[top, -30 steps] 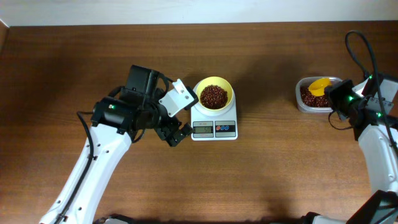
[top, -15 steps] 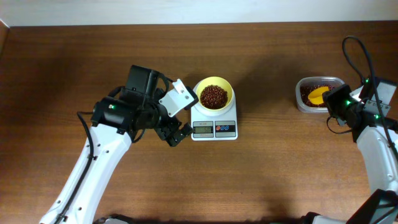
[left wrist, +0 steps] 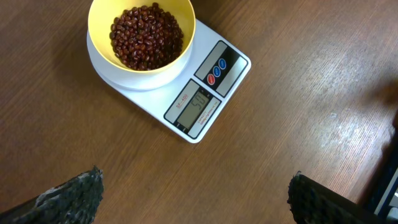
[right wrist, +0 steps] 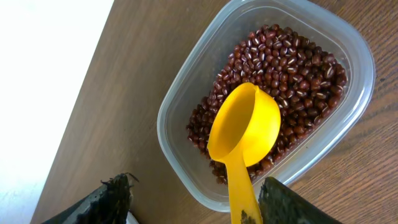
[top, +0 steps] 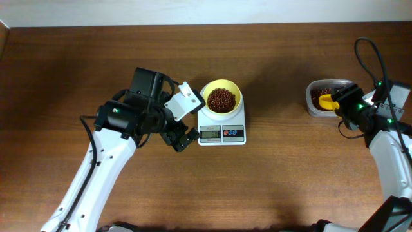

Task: Scoop item into bowl and weigh 50g on scale
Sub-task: 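Release the scoop in the container and open the right gripper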

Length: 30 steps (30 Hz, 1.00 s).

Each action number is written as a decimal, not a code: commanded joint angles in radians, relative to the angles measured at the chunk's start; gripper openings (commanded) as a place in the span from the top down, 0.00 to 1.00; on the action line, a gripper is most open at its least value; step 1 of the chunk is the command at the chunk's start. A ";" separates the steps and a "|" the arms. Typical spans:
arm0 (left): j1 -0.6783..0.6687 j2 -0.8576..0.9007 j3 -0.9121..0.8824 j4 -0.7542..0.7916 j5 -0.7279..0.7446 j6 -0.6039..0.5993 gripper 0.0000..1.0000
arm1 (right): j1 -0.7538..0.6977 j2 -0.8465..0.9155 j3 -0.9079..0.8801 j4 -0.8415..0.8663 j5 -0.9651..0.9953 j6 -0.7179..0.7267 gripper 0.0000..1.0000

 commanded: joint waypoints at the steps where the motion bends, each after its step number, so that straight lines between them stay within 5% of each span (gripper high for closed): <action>1: 0.000 -0.008 -0.006 0.002 0.014 -0.006 0.01 | -0.001 -0.016 -0.009 -0.003 0.008 0.000 0.28; 2: 0.000 -0.008 -0.007 0.002 0.014 -0.006 0.01 | -0.001 -0.016 -0.009 -0.003 0.008 0.000 0.28; 3: 0.000 -0.008 -0.007 0.002 0.014 -0.006 0.01 | -0.001 -0.016 -0.010 -0.011 0.009 0.000 0.17; 14: 0.000 -0.008 -0.007 0.002 0.014 -0.006 0.01 | -0.002 -0.016 -0.009 0.002 0.016 -0.038 0.08; 15: 0.000 -0.008 -0.007 0.002 0.014 -0.006 0.01 | -0.002 -0.016 -0.009 0.014 0.017 -0.093 0.01; 20: 0.000 -0.008 -0.007 0.002 0.014 -0.006 0.01 | -0.002 -0.016 -0.009 0.068 0.042 -0.349 0.01; 24: 0.000 -0.008 -0.007 0.002 0.014 -0.006 0.01 | -0.002 -0.016 -0.009 0.037 0.042 -0.894 0.01; 27: 0.000 -0.008 -0.007 0.002 0.014 -0.006 0.01 | -0.002 -0.016 -0.009 0.032 0.043 -1.152 0.01; 30: 0.000 -0.008 -0.006 0.002 0.014 -0.006 0.01 | -0.002 -0.016 -0.009 0.015 0.042 -1.156 0.01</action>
